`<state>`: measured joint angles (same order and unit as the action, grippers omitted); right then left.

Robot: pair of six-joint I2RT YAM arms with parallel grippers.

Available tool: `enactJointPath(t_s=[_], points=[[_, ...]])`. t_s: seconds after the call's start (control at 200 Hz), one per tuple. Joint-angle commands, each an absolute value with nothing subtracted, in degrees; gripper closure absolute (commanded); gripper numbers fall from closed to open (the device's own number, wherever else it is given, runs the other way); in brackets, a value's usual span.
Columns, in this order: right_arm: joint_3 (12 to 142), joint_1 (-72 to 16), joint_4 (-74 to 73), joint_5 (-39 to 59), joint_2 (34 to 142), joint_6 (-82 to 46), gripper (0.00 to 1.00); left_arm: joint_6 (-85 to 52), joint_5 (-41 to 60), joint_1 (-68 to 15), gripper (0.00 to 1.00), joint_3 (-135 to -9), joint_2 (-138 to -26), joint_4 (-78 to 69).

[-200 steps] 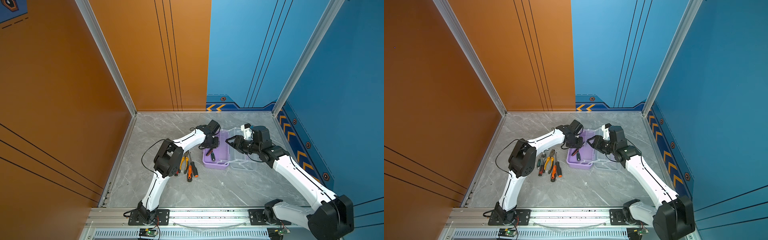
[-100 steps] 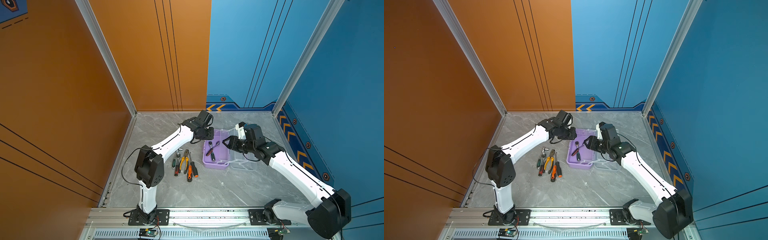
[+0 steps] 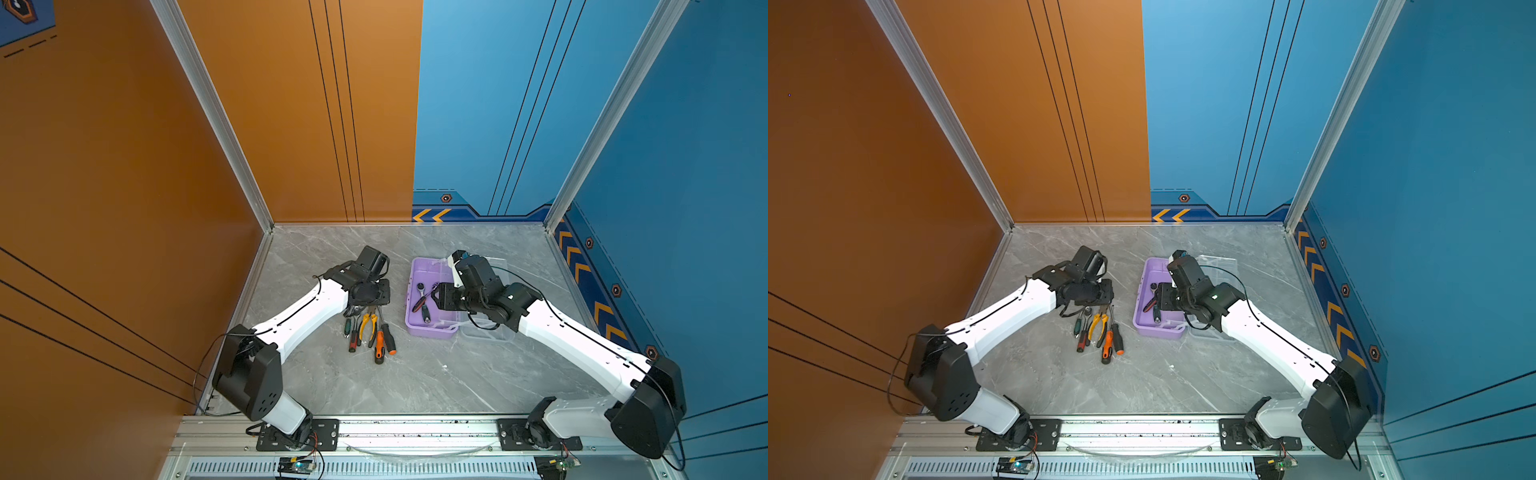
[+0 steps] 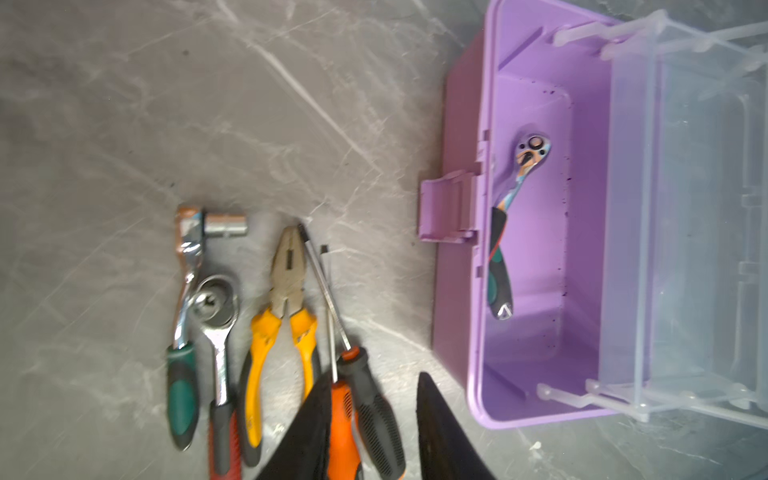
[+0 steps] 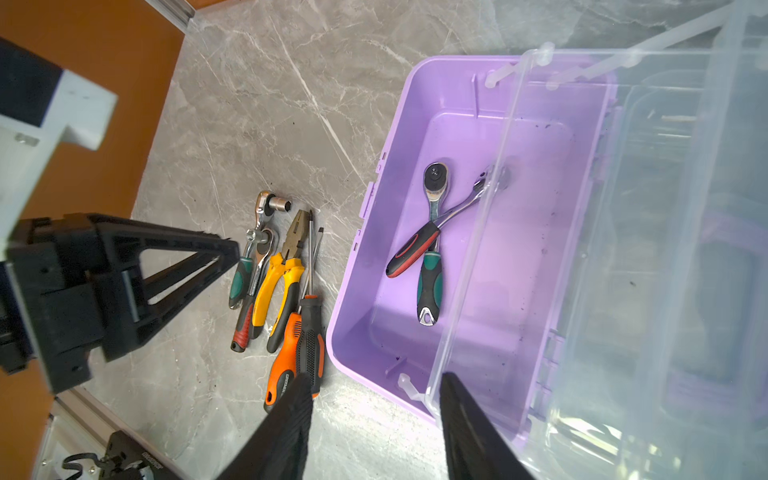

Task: Pack the tool kit
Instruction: 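Open the left gripper and draw it back toward the tools, then grasp the chrome ratchet with socket and green handle with the left gripper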

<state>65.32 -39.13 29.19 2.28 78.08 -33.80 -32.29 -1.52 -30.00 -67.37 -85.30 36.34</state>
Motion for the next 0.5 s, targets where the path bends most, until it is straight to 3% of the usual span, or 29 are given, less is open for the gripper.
enactJointPath(t_s=[0.0,0.185,0.496], points=[[67.9,-39.9,30.9,0.0,81.1,-32.0,0.47,-33.8,-5.5,-26.9,0.64,-61.4,-80.0,36.3],[69.7,-41.5,30.5,0.7,84.2,-32.1,0.47,-32.2,-6.1,-20.6,0.68,-53.9,-77.1,36.2],[69.8,-41.9,29.7,1.0,85.3,-32.9,0.47,-29.9,-5.4,-17.7,0.74,-52.5,-84.9,30.4]])
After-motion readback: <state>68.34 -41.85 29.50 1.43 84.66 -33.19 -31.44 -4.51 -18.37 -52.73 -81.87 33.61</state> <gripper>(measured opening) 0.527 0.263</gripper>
